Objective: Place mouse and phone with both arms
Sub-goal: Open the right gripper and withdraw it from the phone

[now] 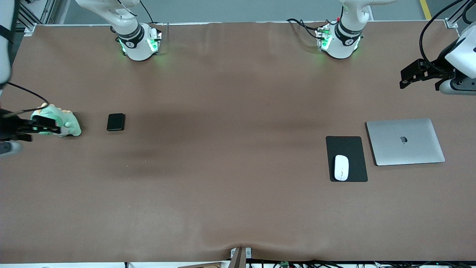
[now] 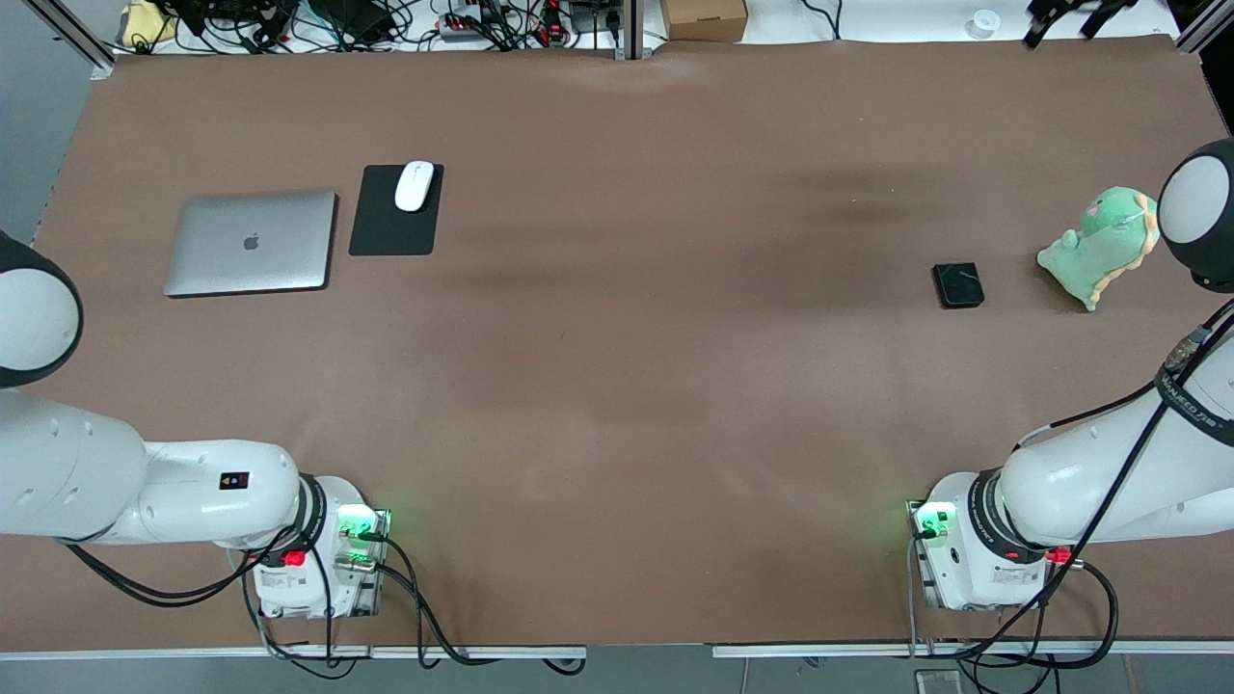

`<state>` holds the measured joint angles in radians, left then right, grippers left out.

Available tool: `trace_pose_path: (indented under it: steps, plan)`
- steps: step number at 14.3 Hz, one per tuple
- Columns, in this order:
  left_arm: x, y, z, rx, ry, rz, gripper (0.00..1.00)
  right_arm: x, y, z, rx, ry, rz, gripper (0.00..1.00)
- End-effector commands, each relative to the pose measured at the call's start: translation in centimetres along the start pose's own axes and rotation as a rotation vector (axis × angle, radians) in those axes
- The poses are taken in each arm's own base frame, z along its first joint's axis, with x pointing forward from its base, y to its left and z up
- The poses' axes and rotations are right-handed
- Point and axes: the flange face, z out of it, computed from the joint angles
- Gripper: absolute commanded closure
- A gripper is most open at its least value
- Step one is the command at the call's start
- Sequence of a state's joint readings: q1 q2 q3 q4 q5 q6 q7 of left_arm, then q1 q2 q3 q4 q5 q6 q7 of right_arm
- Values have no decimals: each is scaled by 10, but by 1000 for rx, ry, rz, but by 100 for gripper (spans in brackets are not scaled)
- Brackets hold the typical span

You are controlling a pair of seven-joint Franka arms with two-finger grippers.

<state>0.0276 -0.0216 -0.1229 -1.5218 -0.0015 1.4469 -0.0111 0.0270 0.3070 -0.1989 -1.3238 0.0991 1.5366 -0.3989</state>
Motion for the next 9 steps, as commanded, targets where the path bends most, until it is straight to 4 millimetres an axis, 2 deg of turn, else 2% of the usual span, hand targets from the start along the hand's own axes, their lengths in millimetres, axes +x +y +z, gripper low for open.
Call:
trace_pose_path:
  steps: [1, 4, 7, 9]
  plan:
    - [-1, -2, -2, 16, 9, 1, 0, -6, 8, -29, -10, 29, 1, 0]
    - [-2, -1, -3, 11, 12, 2, 0, -17, 5, -51, -4, 12, 1, 0]
    - [-2, -1, -4, 12, 12, -1, 0, -53, -10, -87, 28, -4, -1, 0]
    - [-2, -1, -4, 12, 12, -1, 0, -68, -15, -96, 37, -17, 18, 0]
